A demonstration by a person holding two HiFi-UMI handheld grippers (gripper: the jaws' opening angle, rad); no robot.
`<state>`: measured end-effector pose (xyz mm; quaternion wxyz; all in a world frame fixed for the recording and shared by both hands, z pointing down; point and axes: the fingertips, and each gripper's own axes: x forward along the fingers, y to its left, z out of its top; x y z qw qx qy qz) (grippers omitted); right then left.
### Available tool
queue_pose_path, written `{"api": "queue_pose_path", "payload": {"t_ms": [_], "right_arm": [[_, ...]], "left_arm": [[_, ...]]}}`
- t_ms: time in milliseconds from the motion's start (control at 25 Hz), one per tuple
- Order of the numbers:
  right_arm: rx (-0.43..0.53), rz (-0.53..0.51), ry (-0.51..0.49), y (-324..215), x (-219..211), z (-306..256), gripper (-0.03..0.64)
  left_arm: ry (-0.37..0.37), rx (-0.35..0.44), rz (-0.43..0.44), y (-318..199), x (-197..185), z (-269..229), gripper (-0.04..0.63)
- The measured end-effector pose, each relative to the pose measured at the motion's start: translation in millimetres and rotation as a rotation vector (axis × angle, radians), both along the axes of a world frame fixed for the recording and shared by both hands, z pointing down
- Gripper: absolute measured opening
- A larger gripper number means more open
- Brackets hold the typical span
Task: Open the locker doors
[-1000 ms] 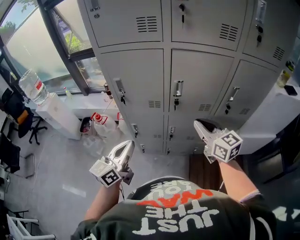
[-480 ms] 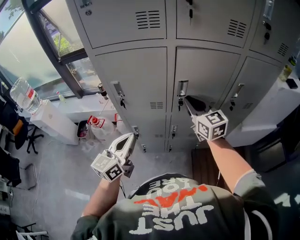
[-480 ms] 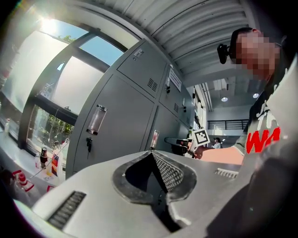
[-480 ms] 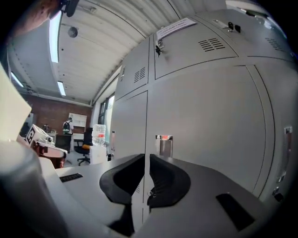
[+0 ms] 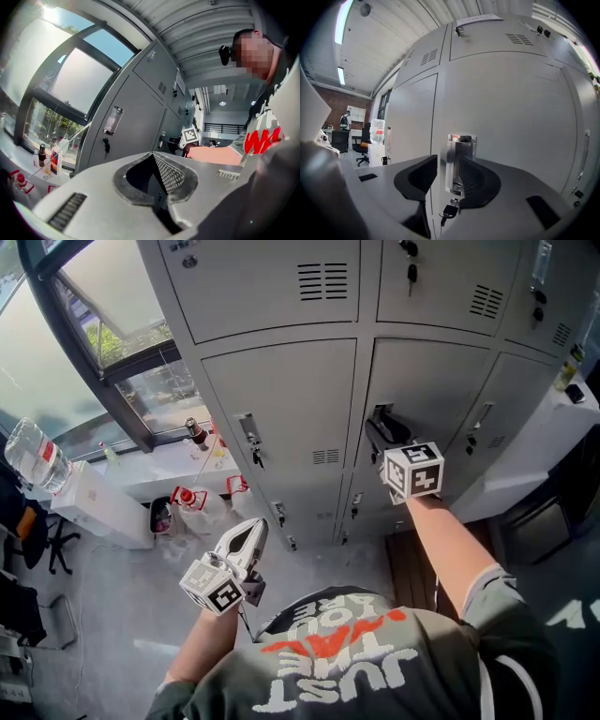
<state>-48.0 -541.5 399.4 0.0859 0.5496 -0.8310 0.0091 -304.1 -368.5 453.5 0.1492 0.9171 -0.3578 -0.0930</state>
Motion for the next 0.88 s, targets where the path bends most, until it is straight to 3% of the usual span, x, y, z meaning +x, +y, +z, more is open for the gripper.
{"api": "queue_pose_path", "payload": {"t_ms": [240, 600, 880], "right_arm": [[-0.012, 0.054, 0.008, -9.4, -0.7, 3.8, 0.15], [-0.018, 0.045, 0.049, -21.7, -9.9, 4.4, 0.15], [-0.032, 0.063, 0.001, -21.6, -8.4, 3.8, 0.149]], "left_arm": [[0.011, 0.002, -0.003, -2.9, -27.0, 1.5, 0.002], [0.018, -0.009, -0.005, -3.7, -51.9, 6.4, 0.002], [0.043, -0.013, 0.032, 4.0, -60.6, 5.9, 0.002]]}}
